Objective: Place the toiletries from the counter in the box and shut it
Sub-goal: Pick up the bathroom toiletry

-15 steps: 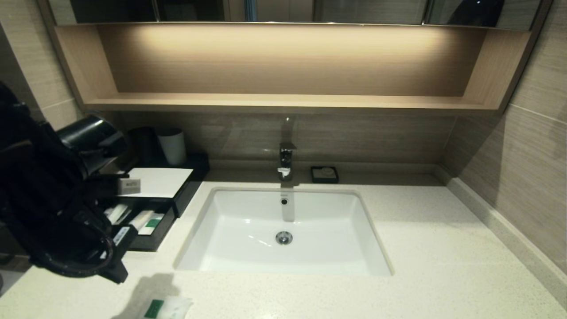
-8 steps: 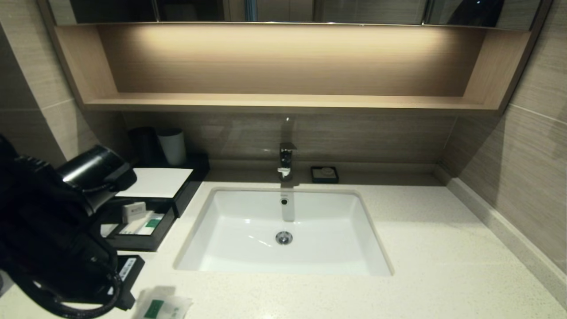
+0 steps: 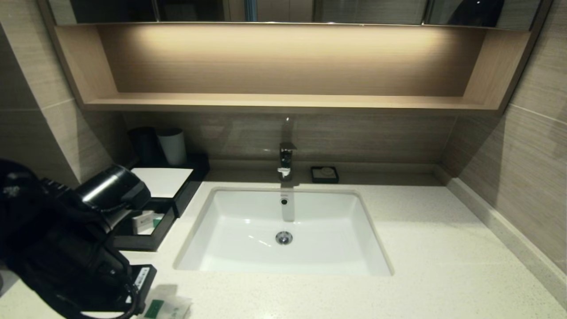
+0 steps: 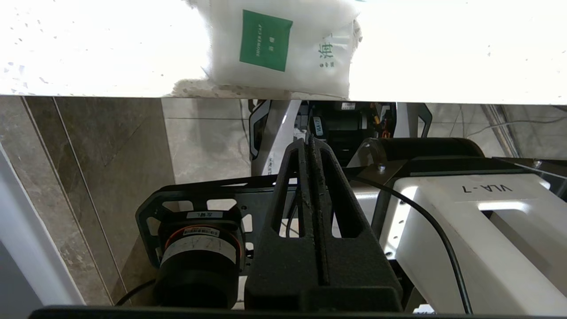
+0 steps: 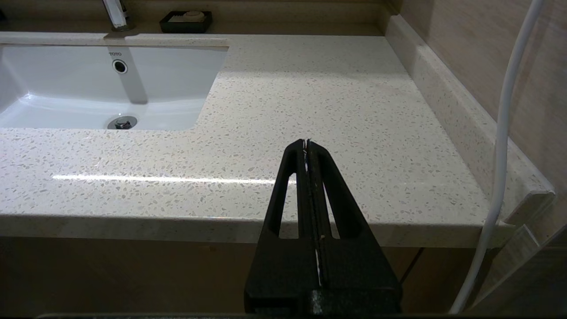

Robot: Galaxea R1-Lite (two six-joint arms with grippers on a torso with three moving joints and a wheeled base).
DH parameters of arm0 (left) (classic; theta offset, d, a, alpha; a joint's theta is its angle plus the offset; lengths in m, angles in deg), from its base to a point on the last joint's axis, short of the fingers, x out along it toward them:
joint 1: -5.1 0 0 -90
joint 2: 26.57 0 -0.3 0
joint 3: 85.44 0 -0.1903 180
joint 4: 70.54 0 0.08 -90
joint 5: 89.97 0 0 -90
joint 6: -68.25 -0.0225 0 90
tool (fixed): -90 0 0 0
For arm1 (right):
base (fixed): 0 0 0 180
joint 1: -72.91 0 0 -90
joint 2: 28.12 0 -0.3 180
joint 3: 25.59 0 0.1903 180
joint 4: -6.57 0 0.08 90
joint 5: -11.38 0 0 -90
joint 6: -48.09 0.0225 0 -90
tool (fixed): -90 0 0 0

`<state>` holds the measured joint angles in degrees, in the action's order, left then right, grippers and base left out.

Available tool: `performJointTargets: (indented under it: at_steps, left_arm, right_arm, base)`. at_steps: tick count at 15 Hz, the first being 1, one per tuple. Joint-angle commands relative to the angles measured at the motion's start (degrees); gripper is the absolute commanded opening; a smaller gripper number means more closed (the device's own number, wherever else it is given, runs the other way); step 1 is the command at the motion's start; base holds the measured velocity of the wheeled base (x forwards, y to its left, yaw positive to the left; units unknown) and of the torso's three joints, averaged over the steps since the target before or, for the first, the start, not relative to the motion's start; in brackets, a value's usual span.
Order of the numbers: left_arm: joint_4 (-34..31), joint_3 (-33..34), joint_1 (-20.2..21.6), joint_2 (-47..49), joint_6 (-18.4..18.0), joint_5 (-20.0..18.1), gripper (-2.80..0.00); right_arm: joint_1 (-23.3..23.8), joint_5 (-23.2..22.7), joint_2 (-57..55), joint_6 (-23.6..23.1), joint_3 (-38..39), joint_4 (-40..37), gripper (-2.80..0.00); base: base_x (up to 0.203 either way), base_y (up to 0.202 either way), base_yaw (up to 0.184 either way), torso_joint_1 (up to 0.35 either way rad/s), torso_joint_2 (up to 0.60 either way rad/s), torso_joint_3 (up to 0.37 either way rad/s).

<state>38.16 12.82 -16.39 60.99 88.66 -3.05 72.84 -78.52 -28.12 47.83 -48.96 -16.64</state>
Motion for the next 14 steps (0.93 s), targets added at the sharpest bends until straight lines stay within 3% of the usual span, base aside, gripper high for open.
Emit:
performJointTargets:
  at_steps: [1,10,14]
  left_arm:
    - [-0.2,0.0,-0.4,1.1,0.2,0.0,-2.8]
    - [1.7,1.9,-3.7,2.9,1.8,0.2,-2.8]
    - [2.2,2.1,-3.6,5.3,2.4,4.2,-2.8]
  right_arm:
    - [0.0,0.0,0.1,0.0,0.1,0.0,-2.8]
    - [0.0,0.0,0.1,0.0,0.1,0.0,-2.8]
    - [0.0,0.0,0.1,0.0,0.1,0.0,-2.8]
  base:
    - [0.0,0.0,0.0,0.0,0.0,0.0]
    - [0.0,0.0,0.0,0.0,0.0,0.0]
    - [0.0,0.0,0.0,0.0,0.0,0.0]
